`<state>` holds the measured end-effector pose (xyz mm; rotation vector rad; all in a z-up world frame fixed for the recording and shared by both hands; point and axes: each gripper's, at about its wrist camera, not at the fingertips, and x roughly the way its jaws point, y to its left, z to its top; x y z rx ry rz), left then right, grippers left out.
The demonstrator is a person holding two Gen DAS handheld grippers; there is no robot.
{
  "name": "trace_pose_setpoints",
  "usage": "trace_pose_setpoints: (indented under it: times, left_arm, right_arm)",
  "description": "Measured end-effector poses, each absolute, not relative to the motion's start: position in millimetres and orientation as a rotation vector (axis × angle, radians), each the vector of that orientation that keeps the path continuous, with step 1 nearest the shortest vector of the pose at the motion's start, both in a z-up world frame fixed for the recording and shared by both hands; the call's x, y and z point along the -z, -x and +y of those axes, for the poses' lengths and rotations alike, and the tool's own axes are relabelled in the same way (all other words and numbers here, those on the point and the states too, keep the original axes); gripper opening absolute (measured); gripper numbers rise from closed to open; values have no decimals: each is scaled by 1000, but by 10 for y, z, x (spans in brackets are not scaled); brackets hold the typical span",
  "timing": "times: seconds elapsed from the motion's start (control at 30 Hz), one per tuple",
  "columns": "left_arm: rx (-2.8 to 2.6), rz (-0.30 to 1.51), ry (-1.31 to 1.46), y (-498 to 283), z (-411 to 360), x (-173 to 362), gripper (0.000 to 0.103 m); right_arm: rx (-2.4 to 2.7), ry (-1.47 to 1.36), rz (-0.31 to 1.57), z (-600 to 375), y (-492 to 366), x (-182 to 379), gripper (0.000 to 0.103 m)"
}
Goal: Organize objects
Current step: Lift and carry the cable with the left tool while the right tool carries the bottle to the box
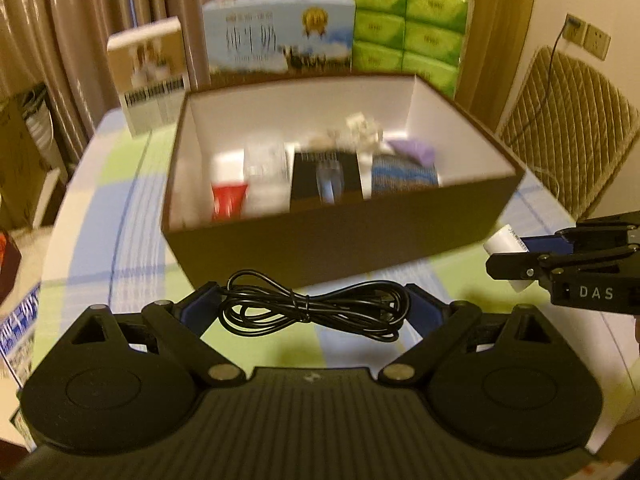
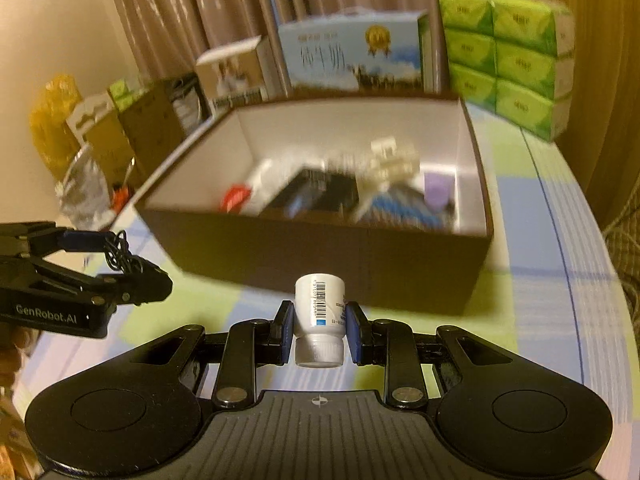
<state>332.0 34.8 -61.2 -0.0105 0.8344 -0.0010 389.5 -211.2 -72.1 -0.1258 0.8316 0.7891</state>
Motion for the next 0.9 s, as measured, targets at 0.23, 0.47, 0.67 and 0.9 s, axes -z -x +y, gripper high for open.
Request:
trace_pose_setpoints:
  times: [0.23,0.47,0.67,0.9]
  left_arm:
    - [-15,770,-9,-3678,430,401,94]
    - [-43,769,-16,-4086,533,425,94]
    - [-49,787,-26,-4428,623,515,94]
    - [-52,809,-43,-4741,689,622,94]
  right_arm:
    - [-787,100,745,-1906,-4239,430,24]
    - [-748,103,740,-1713,-4654,423,24]
    - [-712,116,776,-1562,-4975,562,24]
    - [-681,144,804,-1379,-5266,703,24]
